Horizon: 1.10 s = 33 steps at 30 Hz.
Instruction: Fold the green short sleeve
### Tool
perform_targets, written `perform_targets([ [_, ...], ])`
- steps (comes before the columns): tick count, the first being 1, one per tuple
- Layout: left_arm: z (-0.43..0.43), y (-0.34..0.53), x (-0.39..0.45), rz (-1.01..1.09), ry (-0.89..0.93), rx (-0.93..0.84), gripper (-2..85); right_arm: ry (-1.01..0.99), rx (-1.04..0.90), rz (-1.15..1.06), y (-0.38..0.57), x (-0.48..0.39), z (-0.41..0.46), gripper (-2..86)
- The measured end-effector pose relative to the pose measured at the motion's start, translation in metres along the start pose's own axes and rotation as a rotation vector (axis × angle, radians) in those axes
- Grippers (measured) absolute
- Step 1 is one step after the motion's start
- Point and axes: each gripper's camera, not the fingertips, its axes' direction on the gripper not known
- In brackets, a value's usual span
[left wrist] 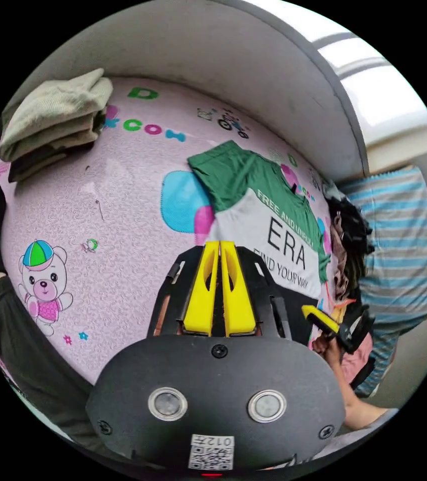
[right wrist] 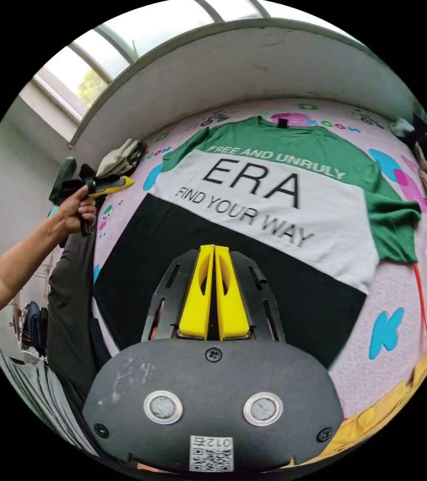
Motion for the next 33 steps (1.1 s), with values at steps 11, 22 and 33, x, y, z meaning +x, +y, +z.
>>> perform_targets([
  [11,0.037,-0.100,-0.077,-0.056,-0.041,0.071,3.6,0.038,-0.024,-0.117,-0.157,-0.094,0.054,3.6],
  [22,0.025,-0.067,-0.143,0.059,-0.094,0.067,0.3,0.090,-0.081,-0.186,-0.372,-0.163,0.135,-0.5],
  [33,0.003,0.017,-0.249,-0.088,0.220,0.181,0.1,0.148,-0.225,-0.195,-0.444,-0.241,0.212,-0.9],
])
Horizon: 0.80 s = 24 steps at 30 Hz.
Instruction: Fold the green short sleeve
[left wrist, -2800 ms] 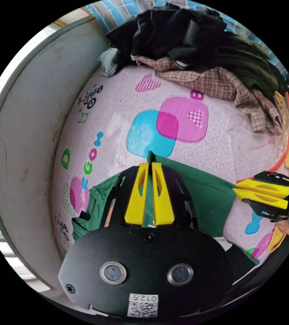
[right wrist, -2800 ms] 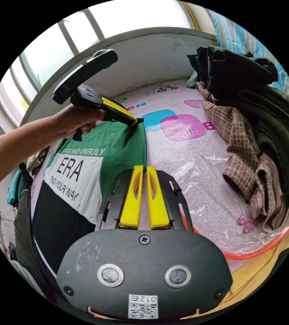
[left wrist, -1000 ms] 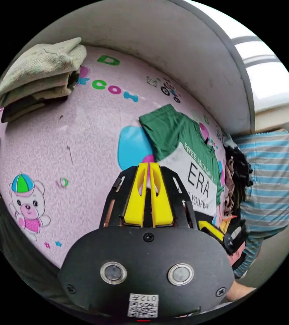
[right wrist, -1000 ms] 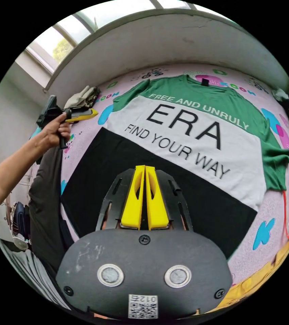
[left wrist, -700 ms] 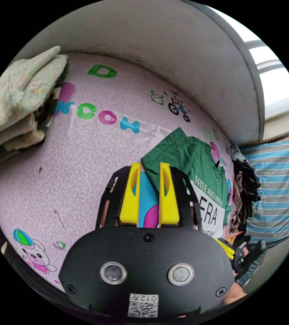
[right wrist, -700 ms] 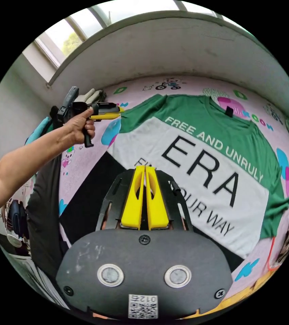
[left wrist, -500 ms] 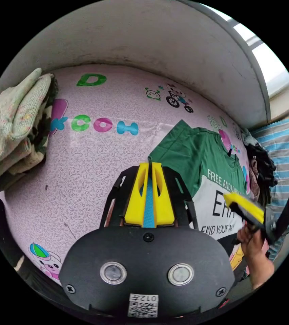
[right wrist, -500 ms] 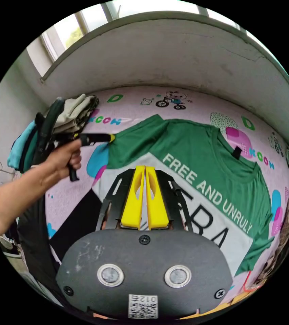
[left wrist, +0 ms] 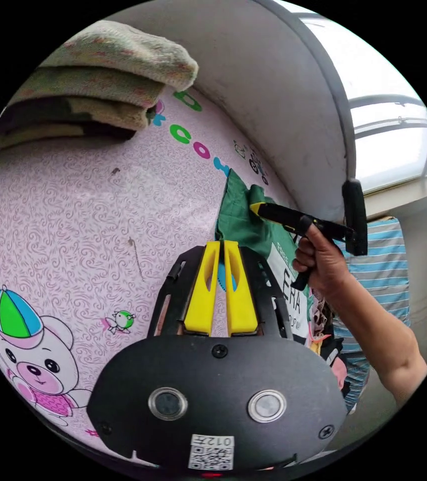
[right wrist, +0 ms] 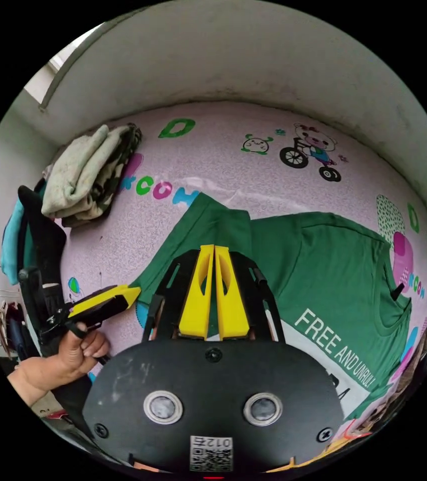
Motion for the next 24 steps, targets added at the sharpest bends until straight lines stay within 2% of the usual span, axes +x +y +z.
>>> perform_targets([
  [3,-0.007,0.014,-0.009,0.025,0.010,0.017,0.1,0.040,-0.015,0.013,-0.024,-0.010,-0.003,-0.9],
  [6,-0.014,0.024,-0.016,0.002,0.010,0.024,0.0,0.087,0.102,0.036,-0.041,-0.027,-0.023,-0.7],
  [9,-0.016,0.028,-0.019,-0.013,0.000,0.012,0.0,0.030,0.056,0.032,-0.062,-0.046,-0.020,0.0],
  [14,-0.021,0.039,-0.023,-0.015,0.008,0.011,0.0,0.120,-0.025,0.019,-0.080,-0.076,-0.001,6.8],
  [19,-0.024,0.054,-0.021,-0.018,0.003,0.007,0.1,0.193,-0.030,-0.011,-0.082,-0.083,-0.001,1.3],
  [24,-0.033,0.066,-0.010,0.005,0.014,0.040,0.0,0.050,0.006,0.053,-0.078,-0.059,-0.026,-0.8],
])
